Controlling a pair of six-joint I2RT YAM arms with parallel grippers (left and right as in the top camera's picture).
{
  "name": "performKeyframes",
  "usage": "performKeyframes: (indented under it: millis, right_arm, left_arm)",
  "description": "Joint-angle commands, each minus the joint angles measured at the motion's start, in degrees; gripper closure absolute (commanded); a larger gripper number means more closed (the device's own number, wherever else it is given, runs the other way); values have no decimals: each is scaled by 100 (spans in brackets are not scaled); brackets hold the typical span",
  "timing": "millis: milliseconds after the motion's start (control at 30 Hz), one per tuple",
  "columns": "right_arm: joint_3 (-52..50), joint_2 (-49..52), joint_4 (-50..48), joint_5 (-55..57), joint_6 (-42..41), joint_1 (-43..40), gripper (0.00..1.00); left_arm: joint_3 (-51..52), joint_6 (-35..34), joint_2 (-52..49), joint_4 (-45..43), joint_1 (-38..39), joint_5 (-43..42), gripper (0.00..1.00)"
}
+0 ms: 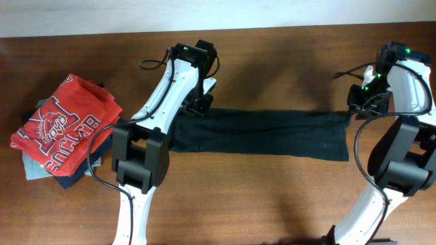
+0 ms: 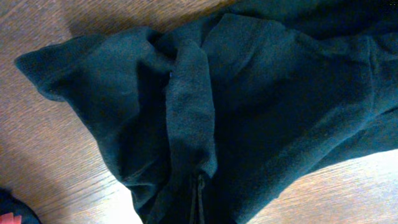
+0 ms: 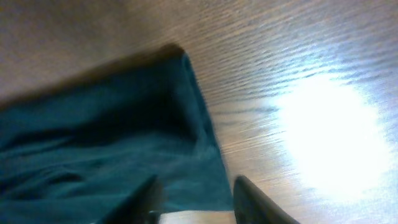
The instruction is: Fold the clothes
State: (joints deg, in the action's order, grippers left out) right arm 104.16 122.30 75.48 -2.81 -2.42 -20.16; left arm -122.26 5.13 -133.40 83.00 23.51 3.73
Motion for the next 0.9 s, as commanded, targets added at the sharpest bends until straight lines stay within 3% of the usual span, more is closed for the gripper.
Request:
performKeyframes:
  millis: [0, 200, 467, 500, 633, 867]
  right_arm:
    - [90, -129, 42, 459, -153, -20, 49]
    - [92, -129, 50, 577, -391, -17, 48]
    - [131, -245, -7, -890, 131, -17, 50]
    - [136, -411, -39, -1244, 291, -17, 50]
    - [144, -968, -72, -1480, 415, -17, 49]
    - [144, -2481, -90, -1587, 415, -17, 44]
  left_arm:
    - [-129, 142, 37, 42, -11, 162, 96]
    - [-173, 138, 37, 111, -131, 205, 89]
    - [-1316, 138, 197, 966, -227, 214, 86]
    - [-1718, 138, 315, 1244, -271, 216, 80]
    - [-2203, 140, 798, 1373, -424, 289, 77]
    - [-2212, 44, 2271, 1370, -896, 693, 79]
